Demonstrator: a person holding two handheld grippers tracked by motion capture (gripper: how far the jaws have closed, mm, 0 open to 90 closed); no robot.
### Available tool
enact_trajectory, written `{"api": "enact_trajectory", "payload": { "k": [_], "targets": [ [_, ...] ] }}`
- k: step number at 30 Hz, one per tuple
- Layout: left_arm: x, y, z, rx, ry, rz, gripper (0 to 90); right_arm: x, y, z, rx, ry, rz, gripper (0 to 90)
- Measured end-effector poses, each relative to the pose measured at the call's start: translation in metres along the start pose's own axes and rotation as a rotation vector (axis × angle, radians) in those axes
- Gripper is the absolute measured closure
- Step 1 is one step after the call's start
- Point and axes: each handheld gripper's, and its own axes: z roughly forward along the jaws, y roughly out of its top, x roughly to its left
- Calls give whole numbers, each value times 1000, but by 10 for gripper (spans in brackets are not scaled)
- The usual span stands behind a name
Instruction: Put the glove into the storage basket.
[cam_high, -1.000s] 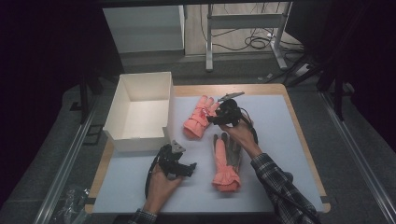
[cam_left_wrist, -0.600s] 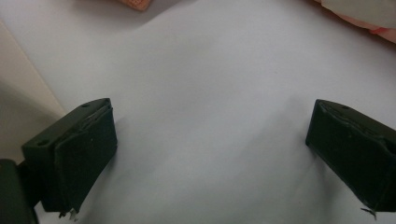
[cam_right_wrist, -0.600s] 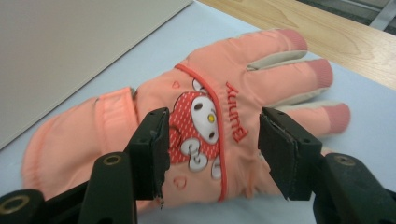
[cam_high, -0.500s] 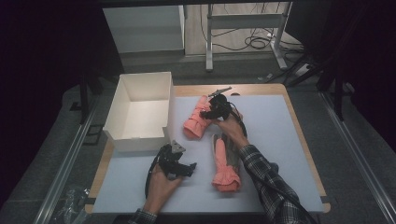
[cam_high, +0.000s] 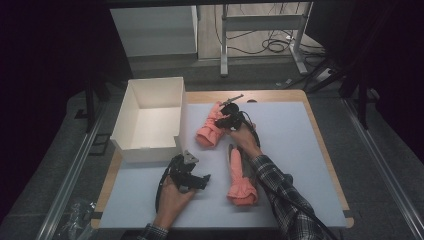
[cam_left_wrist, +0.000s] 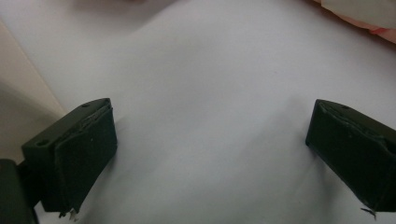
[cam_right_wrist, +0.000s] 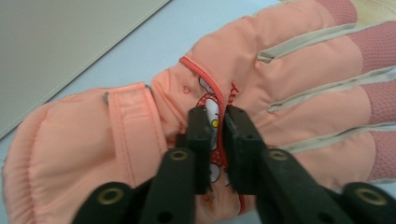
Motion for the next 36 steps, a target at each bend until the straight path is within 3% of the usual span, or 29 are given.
{"api": "enact_trajectory", "payload": {
  "k": [8, 18, 27, 36],
  "targets": [
    [0, 0, 0, 0, -2, -7, 21, -1, 3, -12, -6, 17, 16, 870],
    [0, 0, 0, 1, 0, 1, 21, 2, 5, -32, -38, 60, 0, 870],
    [0, 0, 0, 1, 0, 0, 21, 5, 9, -63, -76, 128, -15, 869],
    [0, 0, 0, 1, -1, 1, 21, 11, 9, -95, -84, 195, -62, 869]
  ]
}}
